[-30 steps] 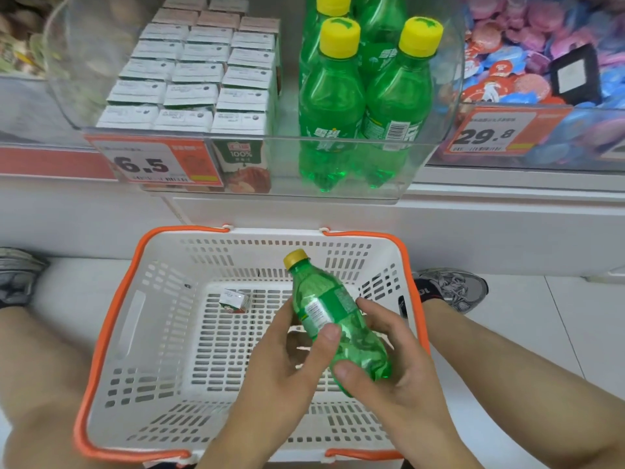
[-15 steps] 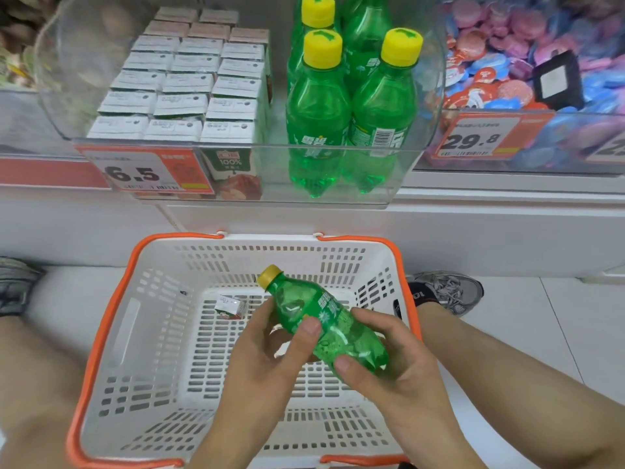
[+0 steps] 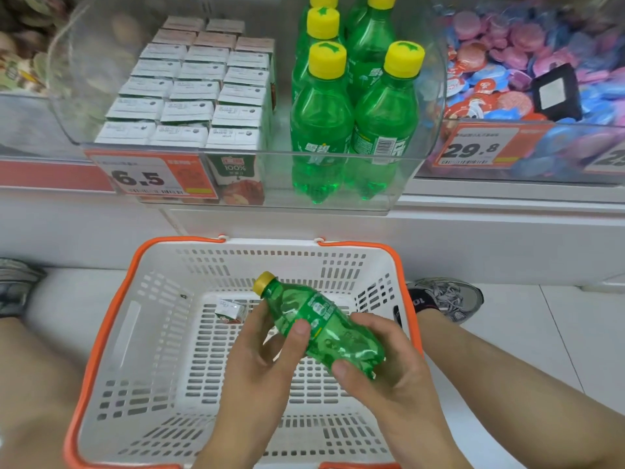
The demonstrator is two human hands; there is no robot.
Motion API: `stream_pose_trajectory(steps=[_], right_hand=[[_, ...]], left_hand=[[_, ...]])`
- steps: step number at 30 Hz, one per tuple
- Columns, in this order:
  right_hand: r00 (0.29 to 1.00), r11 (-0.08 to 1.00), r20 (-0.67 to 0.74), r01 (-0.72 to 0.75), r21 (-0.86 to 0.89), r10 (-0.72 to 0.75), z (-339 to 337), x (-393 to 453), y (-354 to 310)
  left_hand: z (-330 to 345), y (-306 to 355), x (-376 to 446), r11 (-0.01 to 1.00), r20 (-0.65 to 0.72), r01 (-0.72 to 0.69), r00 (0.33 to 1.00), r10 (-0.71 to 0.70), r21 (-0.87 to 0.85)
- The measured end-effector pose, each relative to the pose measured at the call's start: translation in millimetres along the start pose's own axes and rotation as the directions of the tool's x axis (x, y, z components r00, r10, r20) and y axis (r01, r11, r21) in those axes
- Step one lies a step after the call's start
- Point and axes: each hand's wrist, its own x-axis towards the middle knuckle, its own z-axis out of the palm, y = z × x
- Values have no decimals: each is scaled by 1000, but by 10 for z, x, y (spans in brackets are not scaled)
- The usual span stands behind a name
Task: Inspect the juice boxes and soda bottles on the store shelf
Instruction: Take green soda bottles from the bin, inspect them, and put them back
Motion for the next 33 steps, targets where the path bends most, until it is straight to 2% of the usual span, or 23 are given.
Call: stream_pose_trajectory(steps=[3,7,11,15,18,20,22,24,27,31,33], right_hand=[[990,979,-15,-136,150,139,33,26,-33],[967,950,22,-252,186,253,25,50,-84],[976,945,30,-217,244,217,-53,56,-88],[990,960,54,-138,243,129,-153,60,-69],[990,958,84,-127,257,109,-164,68,-75],[987,926,106,-154,345,124,-151,77,-104],[984,838,97,-180,516,151,-168,88,-113],[984,779,76,-172,603,158,-193,101,-109],[991,792,74,-136,596,115,-179,121,-121],[995,866,46,-100,489,89,-162,116,-164],[996,907,48,-86,413,73,-141,109,-142]], left_hand=[[-14,-23,-2,999,-48,-37,998,36,-5],[-48,-43,-1,999,-49,-40,998,39,-19],[-87,-22,37,995,1,-12,1000,13,-95],[-175,21,107,995,-9,80,997,-80,-57],[-211,35,112,995,5,93,996,-93,-38],[-222,27,88,997,22,57,998,-56,-45],[-251,13,66,1000,36,19,999,-18,-20],[-287,32,59,998,75,-13,997,9,56],[-319,104,74,991,243,-12,970,-20,132],[-293,140,58,958,382,-15,919,-100,288],[-215,136,17,951,431,-10,893,-130,308]])
